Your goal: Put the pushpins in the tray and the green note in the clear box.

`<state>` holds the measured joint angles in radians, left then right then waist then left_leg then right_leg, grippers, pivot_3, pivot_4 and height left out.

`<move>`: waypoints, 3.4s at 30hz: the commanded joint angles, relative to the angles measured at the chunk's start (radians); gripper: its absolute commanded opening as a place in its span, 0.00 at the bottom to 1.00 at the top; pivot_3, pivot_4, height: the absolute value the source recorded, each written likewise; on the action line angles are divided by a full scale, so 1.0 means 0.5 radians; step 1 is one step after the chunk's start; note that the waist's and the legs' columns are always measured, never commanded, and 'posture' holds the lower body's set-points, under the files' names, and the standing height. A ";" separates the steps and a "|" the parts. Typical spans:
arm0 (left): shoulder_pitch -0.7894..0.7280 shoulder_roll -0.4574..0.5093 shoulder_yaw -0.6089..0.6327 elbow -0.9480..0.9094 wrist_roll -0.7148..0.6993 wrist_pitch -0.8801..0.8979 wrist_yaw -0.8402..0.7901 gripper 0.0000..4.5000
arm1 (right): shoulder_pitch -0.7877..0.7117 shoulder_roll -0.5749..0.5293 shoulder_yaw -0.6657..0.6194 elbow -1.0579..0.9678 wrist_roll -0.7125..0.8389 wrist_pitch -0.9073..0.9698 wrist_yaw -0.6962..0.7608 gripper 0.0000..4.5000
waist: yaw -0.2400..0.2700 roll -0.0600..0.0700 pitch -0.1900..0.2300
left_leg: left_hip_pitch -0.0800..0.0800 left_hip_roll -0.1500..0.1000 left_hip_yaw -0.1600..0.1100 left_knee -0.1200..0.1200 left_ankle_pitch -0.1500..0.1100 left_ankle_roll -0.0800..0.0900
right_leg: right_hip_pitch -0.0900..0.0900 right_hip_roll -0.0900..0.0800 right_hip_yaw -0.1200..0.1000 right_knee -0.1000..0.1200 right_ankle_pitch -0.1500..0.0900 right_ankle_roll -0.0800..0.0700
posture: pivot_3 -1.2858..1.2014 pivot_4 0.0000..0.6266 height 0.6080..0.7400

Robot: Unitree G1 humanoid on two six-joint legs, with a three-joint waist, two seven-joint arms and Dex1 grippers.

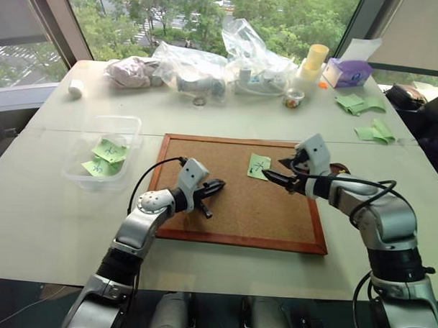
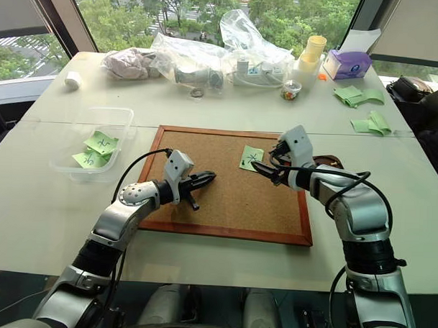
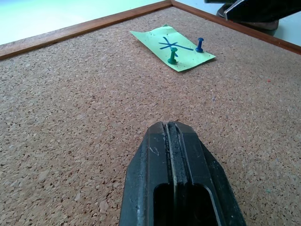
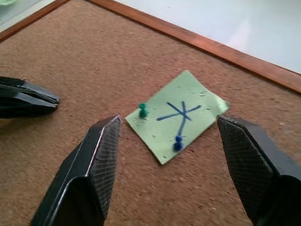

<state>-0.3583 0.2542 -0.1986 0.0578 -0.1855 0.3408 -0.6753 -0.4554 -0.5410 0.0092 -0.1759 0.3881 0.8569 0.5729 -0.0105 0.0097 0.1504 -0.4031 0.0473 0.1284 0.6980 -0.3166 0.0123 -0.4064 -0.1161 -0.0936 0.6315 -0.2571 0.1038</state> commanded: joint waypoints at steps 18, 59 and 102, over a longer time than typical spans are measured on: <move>0.119 0.034 0.018 -0.020 0.017 0.078 0.060 0.00 | -0.030 0.077 0.052 0.311 -0.191 -0.341 0.047 0.01 | -0.009 0.000 0.000 | 0.000 0.001 0.002 -0.001 0.000 -0.001 | -0.002 0.002 0.000 0.000 0.000 0.000 | 0.52 0.24 1.00; 0.091 0.052 -0.009 0.068 0.037 0.093 0.018 0.00 | 0.338 -0.284 -0.622 0.376 -0.070 -0.329 -0.037 0.89 | -0.002 0.001 -0.001 | 0.008 0.002 0.002 -0.002 -0.005 0.008 | 0.006 -0.001 0.000 0.000 0.000 0.000 | 0.52 0.24 1.00; 0.145 0.063 0.020 -0.027 0.026 0.121 0.096 0.00 | -0.017 0.312 0.168 0.306 -0.317 -0.513 -0.054 0.01 | -0.015 0.001 -0.001 | 0.005 0.003 0.003 -0.003 -0.001 0.002 | 0.001 -0.001 0.000 -0.001 0.000 0.000 | 0.52 0.24 1.00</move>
<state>-0.3195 0.2717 -0.1904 0.0060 -0.1861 0.3658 -0.6368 -0.4472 -0.3816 0.1148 0.0267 0.2266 0.6042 0.5505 -0.0178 0.0104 0.1499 -0.4008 0.0490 0.1301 0.6965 -0.3172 0.0131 -0.4058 -0.1165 -0.0935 0.6311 -0.2572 0.1037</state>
